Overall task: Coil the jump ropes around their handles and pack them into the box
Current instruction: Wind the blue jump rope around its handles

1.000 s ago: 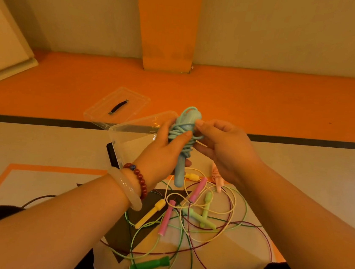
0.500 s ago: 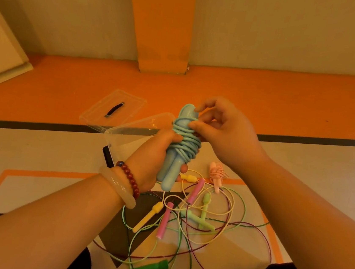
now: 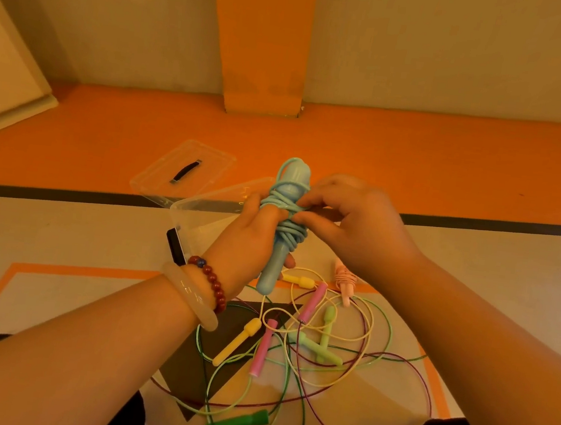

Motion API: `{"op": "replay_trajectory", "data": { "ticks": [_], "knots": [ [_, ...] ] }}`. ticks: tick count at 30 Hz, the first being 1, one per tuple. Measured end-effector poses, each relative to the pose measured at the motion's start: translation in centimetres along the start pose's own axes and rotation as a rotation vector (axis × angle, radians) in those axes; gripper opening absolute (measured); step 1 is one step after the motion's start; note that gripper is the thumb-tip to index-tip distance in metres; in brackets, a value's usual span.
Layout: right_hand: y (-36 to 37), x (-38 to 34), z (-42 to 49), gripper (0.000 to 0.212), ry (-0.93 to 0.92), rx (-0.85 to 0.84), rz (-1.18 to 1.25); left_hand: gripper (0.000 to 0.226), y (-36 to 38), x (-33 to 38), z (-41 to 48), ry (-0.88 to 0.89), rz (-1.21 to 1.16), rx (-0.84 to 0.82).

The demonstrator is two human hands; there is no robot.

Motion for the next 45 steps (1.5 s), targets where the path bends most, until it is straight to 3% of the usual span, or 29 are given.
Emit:
{"op": "replay_trajectory", "data": {
  "ticks": [5,14,19,24,26,30,33,35,39,45],
  "knots": [
    [0.3,0.2,0.1,0.013,0.070,-0.061,0.026,0.022,0.0,0.0,-0.3,-0.011,0.126,-0.030],
    [0.5,0.2,0.1,0.013,0.027,-0.063,-0.066,0.031,-0.1,0.1,-0.2,0.016,0.186,-0.033],
    [0.7,-1.3,-1.1,0.019,-0.064,0.178,-0.236,0.027,0.0,0.5,0.0,0.045,0.091,-0.063],
    [0.6,-1.3,-1.7,0.008,0.030,0.329,0.069,0.031,0.0,0.7,-0.1,0.052,0.038,-0.104],
    [0.8,-0.9,-1.4,0.015,0.123,0.289,0.265,0.029,0.0,0.8,-0.2,0.040,0.048,-0.086],
    [2.3,0.7,-0.7,0.013,0.309,0.021,0.556,0.027,-0.2,0.5,-0.2,-0.019,0.109,-0.085],
    [2.6,1.3,-0.5,0.013,0.340,-0.118,0.719,0.027,-0.2,0.1,-0.4,-0.067,0.148,-0.123],
    [2.3,1.2,-0.5,0.013,0.333,-0.185,0.713,0.032,-0.1,0.0,-0.5,-0.096,0.128,-0.159],
    [1.8,0.9,-0.6,0.006,0.295,-0.267,0.477,0.039,-0.8,0.7,-0.5,-0.130,0.159,-0.255],
    [1.5,0.5,-0.6,0.006,0.264,-0.224,0.733,0.024,-0.6,1.5,-0.8,-0.122,0.003,-0.294]
  ]
}}
Point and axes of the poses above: each hand's wrist, its own z-axis towards the middle knuckle, its own y-axis out of the palm, x = y × z, the point moved 5 cm from there along z, towards the middle knuckle, and after that the axes turned 13 degrees about -x, right-handed, at the moved point
